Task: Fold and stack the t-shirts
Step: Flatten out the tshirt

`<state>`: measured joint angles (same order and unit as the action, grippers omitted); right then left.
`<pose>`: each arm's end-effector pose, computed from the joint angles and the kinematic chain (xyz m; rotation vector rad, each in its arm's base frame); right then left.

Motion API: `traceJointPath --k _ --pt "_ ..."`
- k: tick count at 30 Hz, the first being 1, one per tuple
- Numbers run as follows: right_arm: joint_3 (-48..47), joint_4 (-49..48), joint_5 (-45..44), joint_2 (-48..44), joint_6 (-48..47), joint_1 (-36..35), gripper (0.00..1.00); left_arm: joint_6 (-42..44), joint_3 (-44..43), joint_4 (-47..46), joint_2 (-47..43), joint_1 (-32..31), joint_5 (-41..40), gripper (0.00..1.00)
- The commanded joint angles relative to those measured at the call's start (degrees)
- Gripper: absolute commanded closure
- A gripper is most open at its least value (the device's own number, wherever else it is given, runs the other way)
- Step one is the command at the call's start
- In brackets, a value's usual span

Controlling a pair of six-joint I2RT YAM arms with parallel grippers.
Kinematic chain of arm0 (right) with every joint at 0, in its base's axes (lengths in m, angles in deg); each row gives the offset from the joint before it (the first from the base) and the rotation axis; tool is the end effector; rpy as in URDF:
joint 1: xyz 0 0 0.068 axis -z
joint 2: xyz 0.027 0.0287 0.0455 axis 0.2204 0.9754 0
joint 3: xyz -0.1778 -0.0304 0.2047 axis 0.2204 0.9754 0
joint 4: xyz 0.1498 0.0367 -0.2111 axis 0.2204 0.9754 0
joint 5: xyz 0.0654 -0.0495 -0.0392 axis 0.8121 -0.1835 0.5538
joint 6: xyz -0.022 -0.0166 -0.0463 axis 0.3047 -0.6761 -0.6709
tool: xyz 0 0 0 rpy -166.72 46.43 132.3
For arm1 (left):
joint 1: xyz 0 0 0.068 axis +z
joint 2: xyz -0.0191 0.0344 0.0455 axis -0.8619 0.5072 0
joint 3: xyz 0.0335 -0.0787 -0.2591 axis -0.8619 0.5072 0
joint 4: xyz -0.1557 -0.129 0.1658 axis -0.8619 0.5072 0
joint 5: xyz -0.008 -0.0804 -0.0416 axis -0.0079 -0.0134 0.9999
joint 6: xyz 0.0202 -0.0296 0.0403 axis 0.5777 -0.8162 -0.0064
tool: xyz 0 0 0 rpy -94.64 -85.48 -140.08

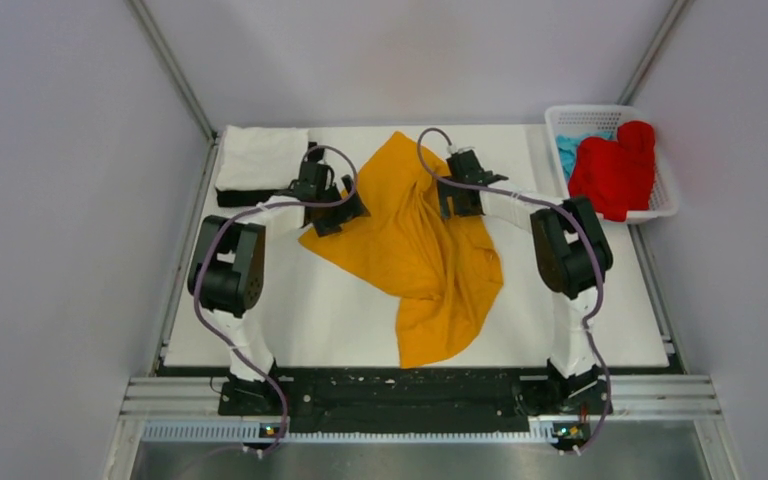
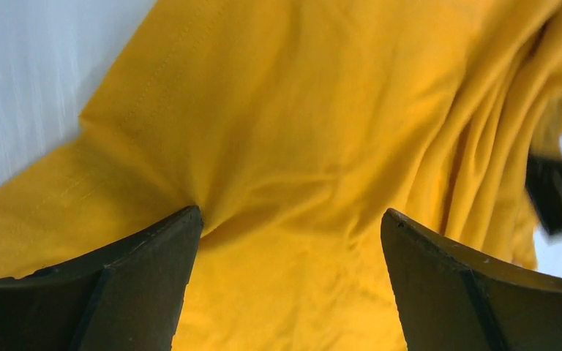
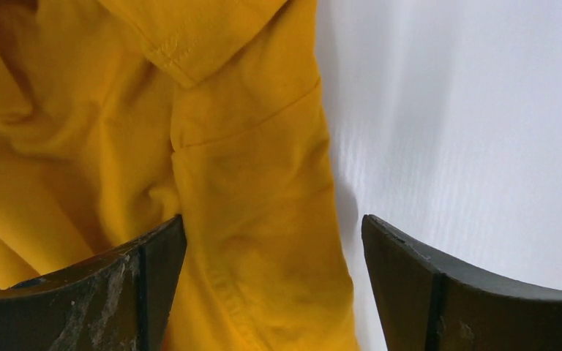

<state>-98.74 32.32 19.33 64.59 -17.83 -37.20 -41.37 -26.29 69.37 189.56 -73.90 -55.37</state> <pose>0.3946 0.1682 0.1667 -0.1606 2.4615 -0.1067 0.3959 -0.1081 0.1709 -0.4369 2.5180 -0.5975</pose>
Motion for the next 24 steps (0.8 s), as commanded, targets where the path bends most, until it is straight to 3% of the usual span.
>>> traceJointPath --k 1,6,10,14,19,24 --pt "-7.81 0.27 1.52 8.38 2.11 0.16 0.12 -3.07 15.45 0.14 -7.74 -1.55 6.14 0.01" --pt "-20.55 2.01 4.49 17.52 2.23 0.25 0.12 -8.97 28.01 -3.84 -16.87 -7.83 5.01 0.01" --pt "-29.95 2.67 6.31 22.77 1.69 0.14 0.12 -11.33 28.6 -2.68 -18.11 -14.11 2.65 0.01" --pt "-35.76 4.75 1.27 22.14 1.64 0.21 0.09 -9.85 24.7 4.32 -18.52 -14.07 -5.0 0.01" --pt "-32.81 6.32 -9.2 8.74 3.99 0.5 0.01 -8.57 21.21 11.22 -26.37 -13.93 -14.04 0.01" --pt "-12.29 5.63 -9.85 -12.53 10.58 0.46 0.01 -10.76 26.52 15.9 -39.21 -15.57 -17.35 0.01"
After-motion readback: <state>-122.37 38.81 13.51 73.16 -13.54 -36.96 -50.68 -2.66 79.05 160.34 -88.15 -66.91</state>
